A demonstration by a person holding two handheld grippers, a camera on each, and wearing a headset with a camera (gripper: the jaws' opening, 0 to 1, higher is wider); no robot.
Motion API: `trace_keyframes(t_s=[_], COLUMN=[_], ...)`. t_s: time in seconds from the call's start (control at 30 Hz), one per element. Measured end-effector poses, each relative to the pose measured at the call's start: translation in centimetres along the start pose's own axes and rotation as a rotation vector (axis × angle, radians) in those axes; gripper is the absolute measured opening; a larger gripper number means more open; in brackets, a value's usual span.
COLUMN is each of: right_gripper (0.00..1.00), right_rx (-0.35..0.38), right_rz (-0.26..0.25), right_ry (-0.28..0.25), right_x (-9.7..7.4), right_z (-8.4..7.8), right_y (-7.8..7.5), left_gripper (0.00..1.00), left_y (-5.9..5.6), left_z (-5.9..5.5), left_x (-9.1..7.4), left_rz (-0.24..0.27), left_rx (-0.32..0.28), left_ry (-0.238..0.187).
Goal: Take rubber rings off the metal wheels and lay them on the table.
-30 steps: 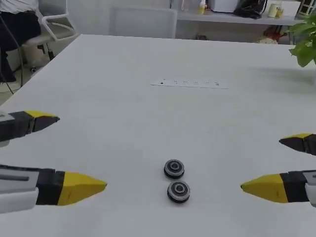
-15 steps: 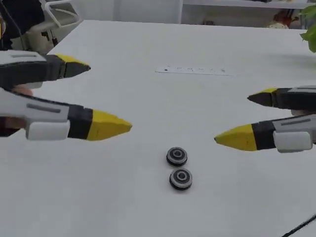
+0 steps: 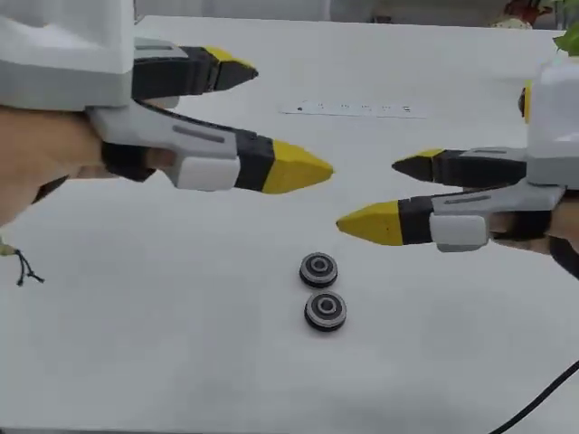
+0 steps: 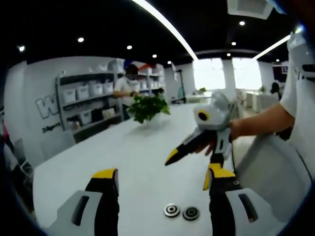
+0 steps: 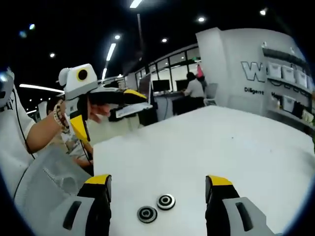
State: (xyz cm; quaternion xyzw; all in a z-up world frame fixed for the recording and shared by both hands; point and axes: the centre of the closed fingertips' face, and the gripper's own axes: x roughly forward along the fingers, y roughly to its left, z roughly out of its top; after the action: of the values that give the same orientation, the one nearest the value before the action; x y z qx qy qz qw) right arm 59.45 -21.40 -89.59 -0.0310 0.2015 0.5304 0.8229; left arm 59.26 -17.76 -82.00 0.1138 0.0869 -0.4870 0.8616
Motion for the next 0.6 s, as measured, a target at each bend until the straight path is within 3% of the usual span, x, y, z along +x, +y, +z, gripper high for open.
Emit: trace_keyframes(t_s=[0.07, 0.2, 0.27, 0.3, 0.33, 0.37, 0.4, 0.43, 0.47, 0.5, 0.57, 0.6], right_gripper=[0.76, 0.72, 0.73, 0.72, 0.70, 0.69, 0.67, 0.67, 0.66, 0.65, 0.62, 0.60], right_rx=[0.017, -0.002, 0.013, 0.015, 0.017, 0.017, 0.017, 0.018, 0.017, 0.005, -0.018, -0.020], right_rz=[0.006, 0.036, 0.073, 0.088, 0.100, 0.104, 0.112, 0.117, 0.123, 0.124, 0.134, 0.139], right_ry=[0.002, 0.065, 0.062, 0.065, 0.062, 0.062, 0.064, 0.068, 0.088, 0.111, 0.136, 0.138], right_x=[0.4, 1.3, 1.9, 2.1, 2.4, 2.6, 2.7, 2.8, 2.8, 2.8, 2.8, 2.8], right_z=[-0.6, -2.6, -3.2, -3.4, -3.7, -3.9, -4.1, -4.4, -5.1, -5.7, -6.7, -6.9], right_y=[0.1, 0.7, 1.4, 1.7, 1.9, 2.0, 2.2, 2.2, 2.4, 2.5, 2.8, 2.8], left_gripper=[0.72, 0.72, 0.69, 0.67, 0.66, 0.64, 0.62, 0.60, 0.56, 0.55, 0.55, 0.56], left_y=[-0.4, -0.5, -1.0, -1.3, -2.1, -2.5, -2.6, -3.0, -3.5, -4.0, -4.1, -4.3], left_z=[-0.7, -2.8, -4.5, -5.6, -6.3, -6.1, -6.2, -6.8, -7.5, -8.0, -8.3, -9.0], left_x=[0.9, 2.3, 3.0, 3.2, 3.4, 3.7, 3.8, 4.2, 4.3, 4.6, 4.8, 4.9], left_rz=[-0.013, 0.000, -0.008, -0.022, -0.068, -0.075, -0.070, -0.069, -0.092, -0.123, -0.116, -0.112], left_rx=[0.002, -0.001, -0.069, -0.080, 0.013, 0.049, 0.037, -0.030, -0.062, -0.031, 0.014, 0.018], left_ry=[-0.003, -0.019, -0.048, 0.004, 0.053, 0.028, 0.017, 0.031, 0.064, 0.086, 0.095, 0.117])
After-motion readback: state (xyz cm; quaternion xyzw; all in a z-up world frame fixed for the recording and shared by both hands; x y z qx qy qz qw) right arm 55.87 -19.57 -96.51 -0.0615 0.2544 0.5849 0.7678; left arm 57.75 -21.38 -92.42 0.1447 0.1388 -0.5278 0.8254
